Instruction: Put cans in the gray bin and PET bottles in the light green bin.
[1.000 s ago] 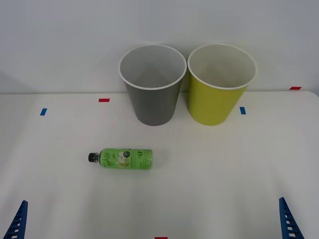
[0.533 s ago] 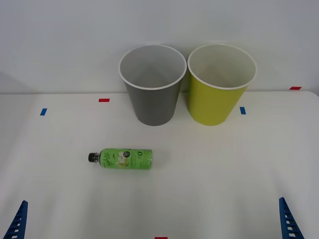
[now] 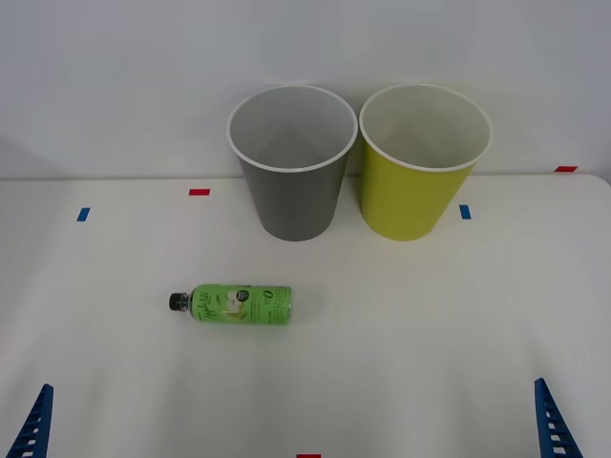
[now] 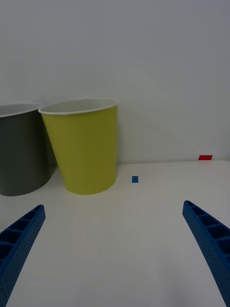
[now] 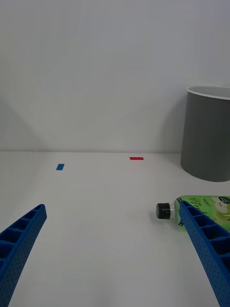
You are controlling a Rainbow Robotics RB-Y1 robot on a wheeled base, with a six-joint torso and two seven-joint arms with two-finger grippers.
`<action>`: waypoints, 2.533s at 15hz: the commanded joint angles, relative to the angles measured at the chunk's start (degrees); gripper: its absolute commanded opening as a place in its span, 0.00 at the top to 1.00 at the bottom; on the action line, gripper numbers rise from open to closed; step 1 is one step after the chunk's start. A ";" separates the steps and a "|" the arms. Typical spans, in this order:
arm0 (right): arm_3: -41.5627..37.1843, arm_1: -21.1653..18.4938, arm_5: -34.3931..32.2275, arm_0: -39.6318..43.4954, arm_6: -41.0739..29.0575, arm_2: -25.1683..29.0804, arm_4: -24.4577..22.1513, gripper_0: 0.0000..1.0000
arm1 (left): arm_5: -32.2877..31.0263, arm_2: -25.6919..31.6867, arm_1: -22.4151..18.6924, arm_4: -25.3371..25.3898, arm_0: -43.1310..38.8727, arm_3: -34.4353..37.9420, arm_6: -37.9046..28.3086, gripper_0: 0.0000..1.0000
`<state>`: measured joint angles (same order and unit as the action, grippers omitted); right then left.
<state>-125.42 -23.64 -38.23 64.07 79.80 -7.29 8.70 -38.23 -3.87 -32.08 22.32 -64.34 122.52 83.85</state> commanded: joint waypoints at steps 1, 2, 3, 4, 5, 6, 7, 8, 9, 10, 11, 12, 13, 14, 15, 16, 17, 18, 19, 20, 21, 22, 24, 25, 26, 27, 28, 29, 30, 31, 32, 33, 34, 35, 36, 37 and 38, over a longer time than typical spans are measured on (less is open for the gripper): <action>0.00 0.00 0.00 0.00 0.00 0.00 0.00 0.00 | 0.00 0.00 0.00 0.00 0.00 0.00 0.00 0.05; 0.00 0.00 0.00 0.00 0.00 0.00 0.00 0.00 | 0.00 0.00 0.00 0.00 0.00 0.00 0.00 0.05; 0.00 0.00 0.00 0.00 0.00 0.00 0.00 0.00 | 0.00 0.00 0.00 0.00 0.00 0.00 0.00 0.05; 0.00 0.00 0.00 0.00 0.00 0.00 0.00 0.00 | 0.00 0.00 0.00 0.00 0.00 0.00 0.00 0.05; 0.00 0.00 0.00 0.00 0.00 0.00 0.00 0.00 | 0.00 0.00 0.00 0.00 0.00 0.00 0.00 0.05; 0.00 0.00 0.00 0.00 0.00 0.00 0.00 0.00 | 0.00 0.00 0.00 0.00 0.00 0.00 0.00 0.05; 0.00 0.00 0.00 0.00 0.00 0.00 0.00 0.00 | 0.00 0.00 0.00 0.00 0.00 0.00 0.00 0.05; 0.00 0.00 0.00 0.00 0.00 0.00 0.00 0.00 | 0.00 0.00 0.00 0.00 0.00 0.00 0.00 0.05; 0.00 0.00 0.00 0.00 0.00 0.00 0.00 0.00 | 0.00 0.00 0.00 0.00 0.00 0.00 0.00 0.05; 0.00 0.00 0.00 0.00 0.00 0.00 0.00 0.00 | 0.00 0.00 0.00 0.00 0.00 0.00 0.00 0.05; 0.00 0.00 0.00 0.00 0.00 0.00 0.00 0.00 | 0.00 0.00 0.00 0.00 0.00 0.00 0.00 0.05; 0.00 0.00 0.00 0.00 0.00 0.00 0.00 0.00 | 0.00 0.00 0.00 0.00 0.00 0.00 0.00 0.05; 0.00 0.00 0.00 0.00 0.00 0.00 0.00 0.00 | 0.00 0.00 0.00 0.00 0.00 0.00 0.00 0.05; 0.00 0.00 0.00 0.00 0.00 0.00 0.00 0.00 | 0.00 0.00 0.00 0.00 0.00 0.00 0.00 0.05; 0.00 0.00 0.00 0.00 0.00 0.00 0.00 0.00 | 0.00 0.00 0.00 0.00 0.00 0.00 0.00 0.05; 0.00 0.00 0.00 0.00 0.00 0.00 0.00 0.00 | 0.00 0.00 0.00 0.00 0.00 0.00 0.00 0.05; 0.00 0.00 0.00 0.00 0.00 0.00 0.00 0.00 | 0.00 0.00 0.00 0.00 0.00 0.00 0.00 0.05; 0.00 0.00 0.00 0.00 0.00 0.00 0.00 0.00 | 0.00 0.00 0.00 0.00 0.00 0.00 0.00 0.05; 0.00 0.00 0.00 0.00 0.00 0.00 0.00 0.00 | 0.00 0.00 0.00 0.00 0.00 0.00 0.00 0.05; 0.00 0.00 0.00 0.00 0.00 0.00 0.00 0.00 | 0.00 0.00 0.00 0.00 0.00 0.00 0.00 0.05; 0.00 0.00 0.00 0.00 0.00 0.00 0.00 0.00 | 0.00 0.00 0.00 0.00 0.00 0.00 0.00 0.05; 0.00 0.00 0.00 0.00 0.00 0.00 0.00 0.00 | 0.00 0.00 0.00 0.00 0.00 0.00 0.00 0.05; 0.00 0.00 0.00 0.00 0.00 0.00 0.00 0.00 | 0.00 0.00 0.00 0.00 0.00 0.00 0.00 0.04; 0.00 0.00 0.00 0.00 0.00 0.00 0.00 0.00 | 0.00 0.00 0.00 0.00 0.00 0.00 0.00 0.05; 0.00 0.00 0.00 0.00 0.00 0.00 0.00 0.00 | 0.97 -1.85 1.05 -0.18 1.23 -2.55 0.09 0.05; 0.00 0.00 0.00 0.00 0.00 0.00 0.00 0.00 | -0.62 -2.46 0.53 -0.18 1.49 -2.90 0.00 0.03; 0.00 0.00 0.00 0.00 0.00 0.00 0.00 0.00 | -0.70 -2.72 0.53 -0.26 1.58 -2.90 -0.09 0.00; 0.00 0.00 0.00 0.00 0.00 0.00 0.00 0.00 | -0.79 -2.99 0.18 -0.35 1.85 -2.90 -0.09 0.00; 0.00 0.00 0.00 0.00 0.00 0.00 0.00 0.00 | -0.79 -3.52 -1.05 -0.26 1.93 -2.90 0.09 0.00; 0.00 0.00 0.00 0.00 0.00 0.00 0.00 0.00 | -0.70 -3.60 -2.55 -0.18 2.20 -2.90 0.35 0.00; 0.00 0.00 0.00 0.00 0.00 0.00 0.00 0.00 | -0.53 -3.69 -4.13 -0.18 2.72 -2.90 0.53 0.00; 0.00 0.00 0.00 0.00 0.00 0.00 0.00 0.00 | 0.70 -3.69 -6.24 -0.18 3.69 -2.90 0.79 0.00; 0.00 0.00 0.00 0.00 0.00 0.00 0.00 0.00 | 2.90 -3.69 -8.09 -0.09 5.19 -2.90 1.05 0.00; 0.00 0.00 0.00 0.00 0.00 0.00 0.00 0.00 | 4.75 -3.69 -9.40 -0.09 6.77 -2.90 1.05 0.00; 0.00 0.00 0.00 0.00 0.00 0.00 0.00 0.00 | 6.77 -3.69 -11.07 -0.18 8.53 -2.81 1.32 0.00; 0.00 0.00 0.00 0.00 0.00 0.00 0.00 0.00 | 8.52 -3.69 -12.66 -0.44 9.93 -2.90 1.67 0.00; 0.00 0.00 0.00 0.00 0.00 0.00 0.00 0.00 | 8.96 -4.39 -14.41 -0.79 11.43 -2.90 2.02 0.00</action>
<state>-125.42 -23.64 -38.23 64.07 79.80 -7.29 8.70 -29.93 -7.74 -45.02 21.88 -54.22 119.63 85.48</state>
